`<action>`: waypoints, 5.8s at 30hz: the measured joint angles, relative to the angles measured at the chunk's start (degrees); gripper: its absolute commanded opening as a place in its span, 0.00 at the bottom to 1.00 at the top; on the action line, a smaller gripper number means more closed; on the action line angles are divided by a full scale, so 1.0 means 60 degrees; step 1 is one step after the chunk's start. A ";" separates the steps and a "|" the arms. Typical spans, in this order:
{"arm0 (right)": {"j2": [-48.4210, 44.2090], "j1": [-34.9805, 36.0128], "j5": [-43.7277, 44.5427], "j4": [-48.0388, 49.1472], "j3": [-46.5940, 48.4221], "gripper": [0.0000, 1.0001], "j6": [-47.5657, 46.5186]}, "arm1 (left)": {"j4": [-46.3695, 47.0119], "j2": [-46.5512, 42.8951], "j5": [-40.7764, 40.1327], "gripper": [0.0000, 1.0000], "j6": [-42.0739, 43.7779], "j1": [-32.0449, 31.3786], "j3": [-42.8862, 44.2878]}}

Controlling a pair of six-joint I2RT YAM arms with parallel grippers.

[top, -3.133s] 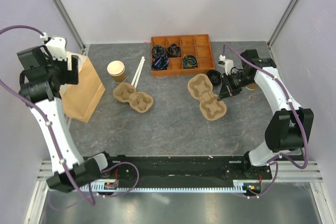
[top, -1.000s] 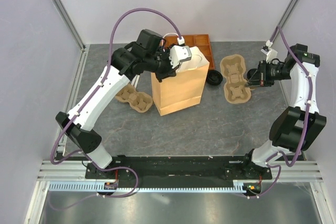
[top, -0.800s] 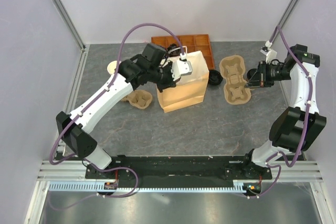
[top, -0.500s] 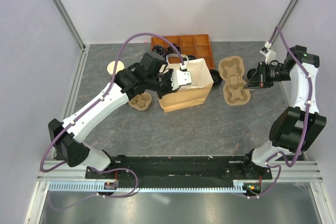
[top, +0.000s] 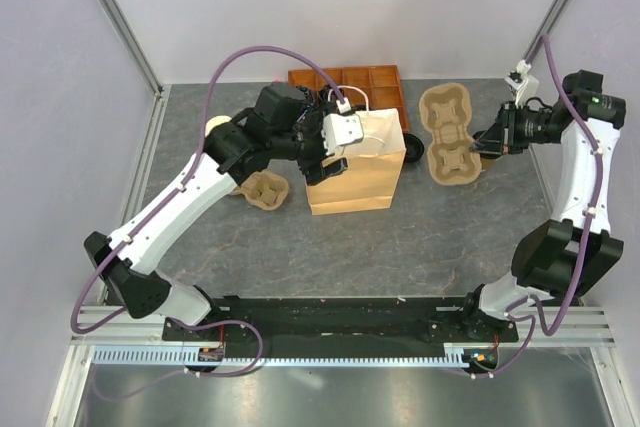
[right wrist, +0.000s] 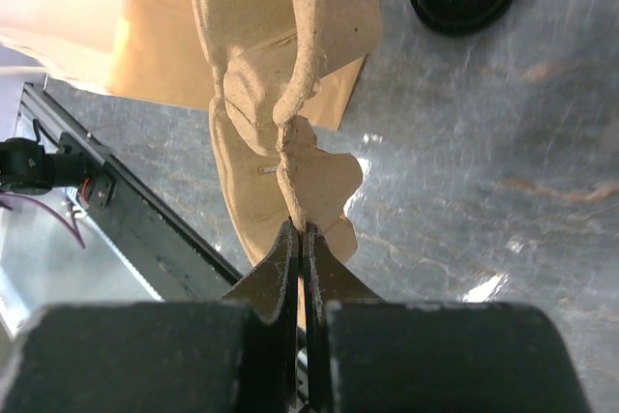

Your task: Pack the takeout coffee

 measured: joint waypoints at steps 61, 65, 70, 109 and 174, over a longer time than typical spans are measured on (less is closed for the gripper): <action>-0.1759 1.1020 0.5100 -0.0055 0.4590 0.00 0.0546 | -0.2401 -0.1268 0.2546 0.37 -0.4040 0.1056 0.4652; -0.1756 1.1165 0.5508 -0.0076 0.4590 0.00 0.0488 | -0.2648 -0.1279 0.2619 0.38 -0.4029 0.1056 0.4495; -0.1745 1.1238 0.5850 -0.0117 0.4590 0.00 0.0477 | -0.3020 -0.1279 0.2608 0.36 -0.4029 0.1056 0.4160; 0.0229 0.9260 0.7879 0.2590 0.5504 0.96 0.0492 | 0.1064 -0.5690 0.6309 0.02 -0.9326 0.7734 -0.0863; 0.1133 0.6386 0.3960 0.0933 0.3690 0.00 -0.2561 | -0.3497 -0.2208 0.3909 0.09 -0.1071 0.4943 0.5198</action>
